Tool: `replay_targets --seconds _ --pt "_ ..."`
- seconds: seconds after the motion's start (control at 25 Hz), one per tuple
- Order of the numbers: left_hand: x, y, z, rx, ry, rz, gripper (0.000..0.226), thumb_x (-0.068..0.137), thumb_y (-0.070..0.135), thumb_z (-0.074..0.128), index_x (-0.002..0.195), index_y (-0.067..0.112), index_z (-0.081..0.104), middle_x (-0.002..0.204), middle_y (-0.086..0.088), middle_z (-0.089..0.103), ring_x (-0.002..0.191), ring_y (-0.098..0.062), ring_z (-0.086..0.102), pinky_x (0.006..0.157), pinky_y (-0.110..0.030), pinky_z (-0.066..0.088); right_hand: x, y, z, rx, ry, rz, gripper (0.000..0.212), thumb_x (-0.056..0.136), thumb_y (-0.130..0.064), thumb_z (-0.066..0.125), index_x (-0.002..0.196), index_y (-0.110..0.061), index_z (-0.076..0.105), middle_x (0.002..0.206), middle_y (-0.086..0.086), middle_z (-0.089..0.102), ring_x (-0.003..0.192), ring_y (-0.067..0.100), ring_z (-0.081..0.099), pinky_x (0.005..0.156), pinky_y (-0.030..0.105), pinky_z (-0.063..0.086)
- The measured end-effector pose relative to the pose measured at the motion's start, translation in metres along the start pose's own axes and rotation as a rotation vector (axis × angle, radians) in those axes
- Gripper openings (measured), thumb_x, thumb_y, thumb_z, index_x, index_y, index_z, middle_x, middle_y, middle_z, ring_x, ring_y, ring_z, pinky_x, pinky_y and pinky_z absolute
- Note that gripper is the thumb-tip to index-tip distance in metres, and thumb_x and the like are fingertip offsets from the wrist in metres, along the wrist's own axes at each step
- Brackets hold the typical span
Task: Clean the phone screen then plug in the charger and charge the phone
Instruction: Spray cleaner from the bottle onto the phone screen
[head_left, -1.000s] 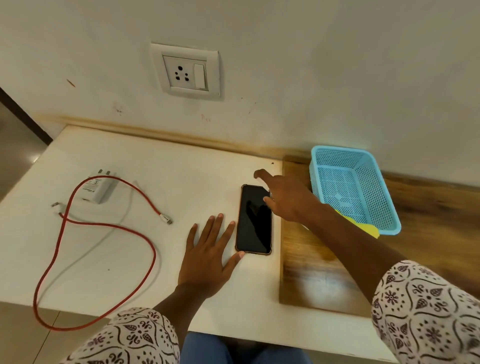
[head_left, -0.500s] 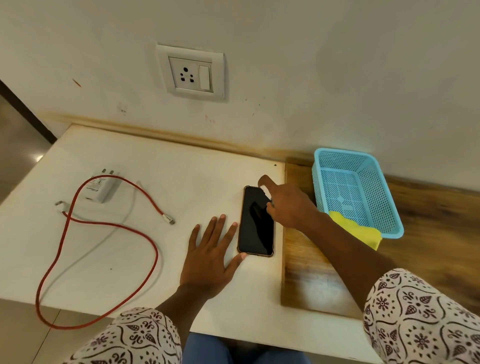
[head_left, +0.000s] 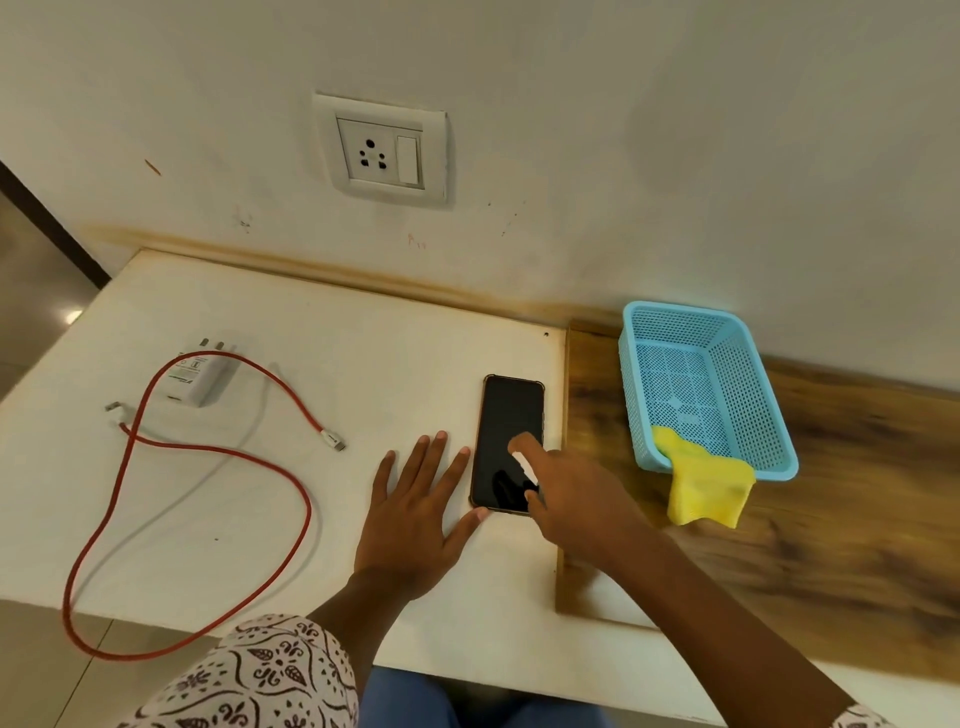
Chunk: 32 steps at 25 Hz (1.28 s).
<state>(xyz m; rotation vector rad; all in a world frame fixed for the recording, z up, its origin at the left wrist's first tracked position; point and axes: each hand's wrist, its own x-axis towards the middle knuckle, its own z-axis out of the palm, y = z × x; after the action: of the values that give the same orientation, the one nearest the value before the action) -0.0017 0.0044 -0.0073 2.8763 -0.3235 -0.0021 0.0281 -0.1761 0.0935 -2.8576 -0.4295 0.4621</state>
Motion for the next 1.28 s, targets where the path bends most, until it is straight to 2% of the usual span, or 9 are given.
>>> replay_targets --seconds 0.24,0.44,0.6,0.72,0.84,0.92,1.0,1.12,1.28 --pt "0.0 -0.001 0.001 -0.002 0.002 0.002 0.069 0.089 0.066 0.017 0.148 0.03 0.01 0.158 -0.001 0.011 0.145 -0.021 0.006 0.117 -0.047 0.008 -0.001 0.009 0.0 0.049 0.052 0.102 0.051 0.092 -0.02 0.052 0.136 -0.029 0.026 0.103 0.006 0.063 0.073 0.013 0.052 0.064 0.022 0.047" --pt "-0.001 -0.001 -0.001 -0.016 0.008 0.003 0.069 0.089 0.066 0.017 0.147 0.03 0.013 0.157 -0.001 0.014 0.145 -0.022 0.009 0.117 -0.048 0.011 0.001 0.001 0.003 0.016 0.045 0.052 0.049 0.092 -0.021 0.052 0.134 -0.028 0.027 0.102 0.006 0.064 0.076 0.015 0.058 0.069 0.025 0.053" --pt "-0.001 0.001 -0.002 -0.019 0.013 0.006 0.068 0.089 0.065 0.019 0.147 0.03 0.015 0.156 -0.002 0.016 0.144 -0.022 0.012 0.116 -0.048 0.012 -0.008 0.003 0.0 0.155 0.103 0.018 0.048 0.092 -0.029 0.053 0.134 -0.031 0.029 0.107 0.005 0.065 0.081 0.013 0.056 0.071 0.022 0.049" --pt "-0.001 0.0 -0.003 -0.025 0.008 0.006 0.068 0.089 0.065 0.018 0.147 0.03 0.014 0.157 -0.001 0.013 0.145 -0.021 0.009 0.117 -0.048 0.012 -0.013 0.012 -0.015 0.276 0.152 0.01 0.049 0.089 -0.032 0.056 0.13 -0.037 0.03 0.088 -0.001 0.059 0.074 0.01 0.053 0.066 0.02 0.043" --pt "-0.001 0.0 -0.003 -0.018 0.003 0.007 0.069 0.089 0.065 0.018 0.147 0.029 0.017 0.157 -0.002 0.016 0.144 -0.022 0.012 0.116 -0.05 0.015 -0.011 0.023 -0.043 0.335 0.283 -0.009 0.043 0.087 -0.032 0.059 0.123 -0.037 0.036 0.066 -0.008 0.053 0.057 0.005 0.053 0.057 0.01 0.04" --pt "0.0 0.0 -0.004 -0.013 -0.006 0.005 0.069 0.088 0.066 0.017 0.147 0.029 0.016 0.157 -0.002 0.015 0.144 -0.022 0.011 0.117 -0.05 0.014 -0.006 0.033 -0.068 0.342 0.41 0.007 0.041 0.086 -0.032 0.061 0.119 -0.04 0.038 0.063 -0.012 0.051 0.055 0.001 0.052 0.051 0.007 0.037" --pt "0.0 0.001 -0.004 -0.005 -0.007 0.004 0.07 0.088 0.066 0.016 0.147 0.029 0.018 0.157 -0.002 0.016 0.144 -0.023 0.012 0.116 -0.05 0.016 -0.001 0.044 -0.094 0.357 0.492 0.037 0.042 0.087 -0.032 0.061 0.12 -0.039 0.035 0.069 -0.014 0.05 0.06 0.001 0.053 0.051 0.013 0.04" --pt "0.0 0.001 -0.006 0.006 -0.012 0.007 0.07 0.088 0.065 0.017 0.147 0.028 0.019 0.157 -0.003 0.018 0.144 -0.023 0.013 0.116 -0.05 0.015 0.005 0.058 -0.129 0.357 0.628 0.075 0.045 0.086 -0.03 0.063 0.124 -0.029 0.039 0.075 -0.004 0.054 0.059 0.002 0.054 0.049 0.016 0.038" --pt "0.0 0.002 -0.006 -0.002 -0.016 0.007 0.07 0.087 0.065 0.017 0.147 0.028 0.019 0.157 -0.003 0.017 0.144 -0.023 0.012 0.117 -0.05 0.015 0.005 0.065 -0.161 0.391 0.754 0.073 0.045 0.084 -0.026 0.065 0.123 -0.025 0.041 0.079 0.005 0.06 0.059 0.017 0.062 0.06 0.028 0.053"
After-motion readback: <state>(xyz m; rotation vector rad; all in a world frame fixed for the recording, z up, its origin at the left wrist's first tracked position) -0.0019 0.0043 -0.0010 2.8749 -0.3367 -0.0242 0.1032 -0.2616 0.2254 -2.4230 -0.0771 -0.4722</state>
